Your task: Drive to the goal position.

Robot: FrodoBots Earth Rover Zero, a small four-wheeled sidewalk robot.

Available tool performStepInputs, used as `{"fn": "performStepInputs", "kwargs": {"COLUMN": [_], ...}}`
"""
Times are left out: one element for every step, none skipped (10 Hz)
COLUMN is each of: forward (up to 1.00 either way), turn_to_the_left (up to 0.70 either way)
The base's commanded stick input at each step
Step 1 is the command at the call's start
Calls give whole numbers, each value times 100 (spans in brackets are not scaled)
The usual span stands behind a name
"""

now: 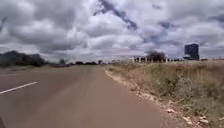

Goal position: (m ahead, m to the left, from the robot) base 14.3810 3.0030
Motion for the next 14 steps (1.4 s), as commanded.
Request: {"fn": "performStepInputs", "kwargs": {"forward": [85,85,85,85,85,85,85,85,85,85,85,85,85,85], "turn_to_the_left": [34,33,25,17,9,1,0,0,0,0,0,0,0,0]}}
